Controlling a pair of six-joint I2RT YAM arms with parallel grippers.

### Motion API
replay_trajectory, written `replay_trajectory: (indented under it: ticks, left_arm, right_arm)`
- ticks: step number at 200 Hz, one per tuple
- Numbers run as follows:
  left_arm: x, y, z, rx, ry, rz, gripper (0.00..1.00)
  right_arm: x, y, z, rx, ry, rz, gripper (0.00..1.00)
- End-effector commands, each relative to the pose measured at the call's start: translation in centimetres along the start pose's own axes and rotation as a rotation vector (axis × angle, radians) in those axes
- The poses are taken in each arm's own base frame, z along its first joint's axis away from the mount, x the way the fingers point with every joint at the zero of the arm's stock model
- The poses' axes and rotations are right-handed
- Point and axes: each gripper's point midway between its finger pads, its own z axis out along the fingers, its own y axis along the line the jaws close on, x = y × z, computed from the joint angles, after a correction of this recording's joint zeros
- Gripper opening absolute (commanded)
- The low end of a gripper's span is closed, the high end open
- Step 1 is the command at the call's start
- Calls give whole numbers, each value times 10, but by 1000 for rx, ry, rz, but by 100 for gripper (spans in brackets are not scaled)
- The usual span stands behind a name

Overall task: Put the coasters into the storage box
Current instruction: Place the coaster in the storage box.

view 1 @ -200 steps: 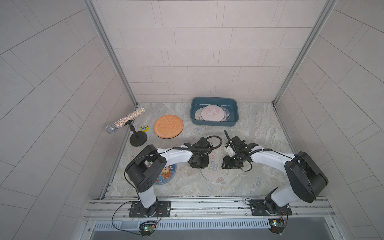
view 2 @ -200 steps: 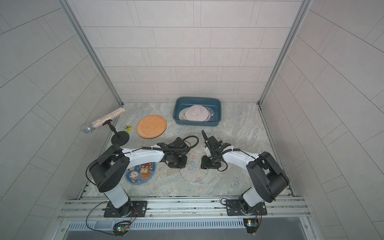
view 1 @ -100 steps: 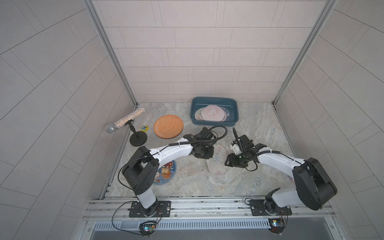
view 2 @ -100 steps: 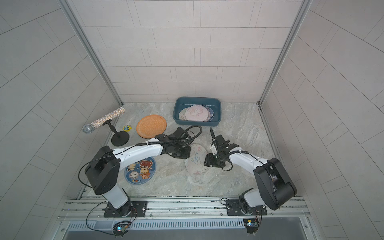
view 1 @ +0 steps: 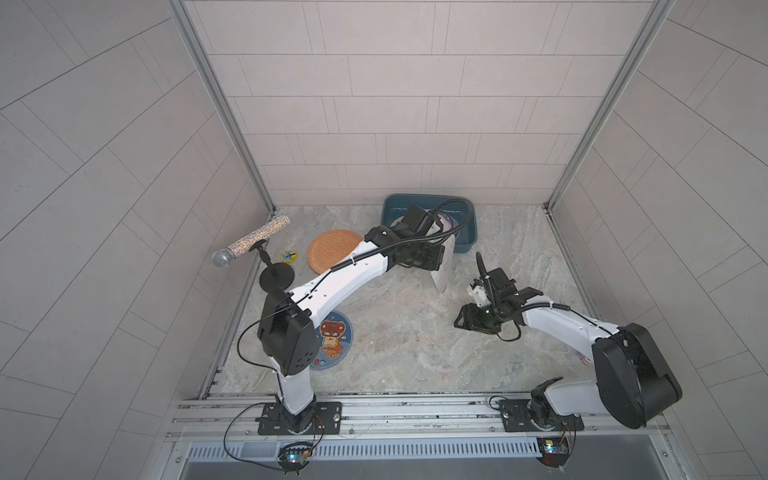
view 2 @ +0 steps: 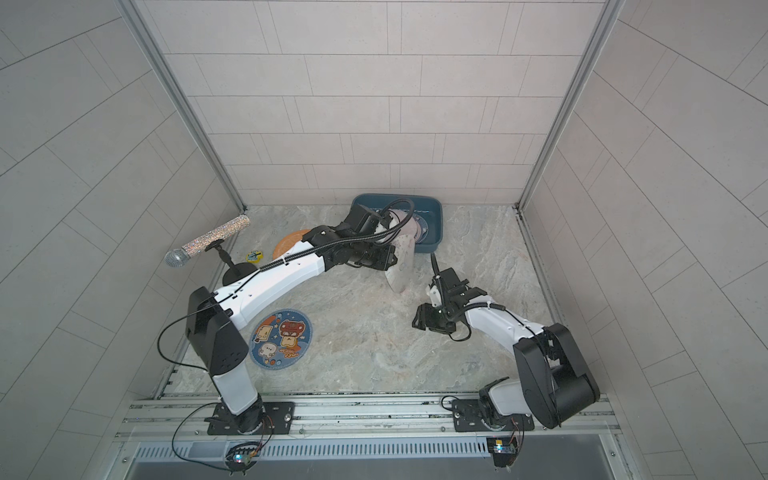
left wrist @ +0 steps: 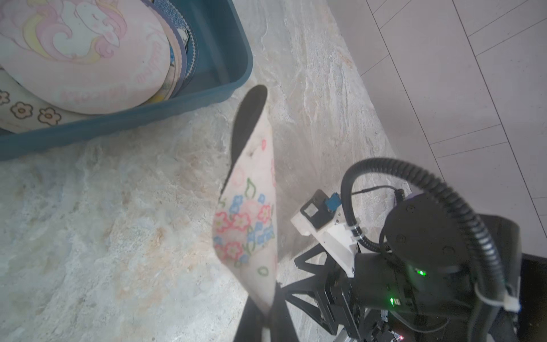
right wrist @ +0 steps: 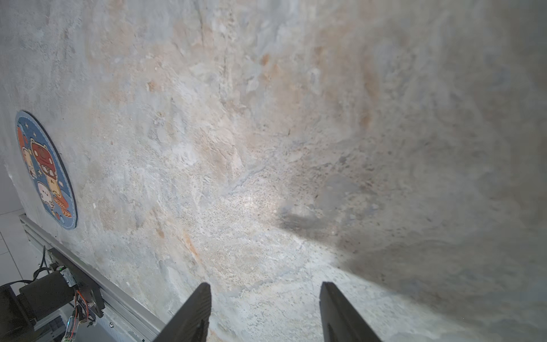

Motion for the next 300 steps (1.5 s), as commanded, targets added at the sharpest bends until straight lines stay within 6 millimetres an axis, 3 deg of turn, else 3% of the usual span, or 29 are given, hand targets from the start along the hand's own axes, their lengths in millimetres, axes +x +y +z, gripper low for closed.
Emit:
replay_trajectory:
  ticks: [1,74,116,139,162,191,208,225,281,290,300]
  left_arm:
    - [-21,5,8,5,-5,28,0]
    - [-113,15,27,111,-238,-23,0]
    - [-163,41,30,191,-383,-80,0]
    - [-180,65,42,212,-410,-121,0]
    - [-181,98,66,191,-393,-173,0]
    - [-166,160,94,107,-355,-270,0]
    - [-157,194,103,59,-335,-332,0]
    - [-149,215,105,12,-316,-361,0]
    - [-135,238,100,-92,-286,-380,0]
    - [-134,239,100,-96,-281,-383,8]
    - [-132,239,101,-101,-274,-384,24]
  right_arm:
    - [2,1,-4,-16,-7,-2,62]
    - [2,-5,-2,-27,-31,32,62]
    - [-1,-4,-2,-31,-41,41,62]
    - [-1,-5,0,-29,-38,45,62]
    - [-3,-5,0,-29,-40,50,62]
    - [-5,-5,0,-28,-42,52,62]
    - [-4,-6,2,-25,-38,54,62]
    - [-4,-6,3,-24,-34,56,62]
    - [-7,-4,3,-31,-35,54,62]
    - [-7,-4,3,-32,-36,55,62]
    - [-6,-4,2,-30,-37,54,62]
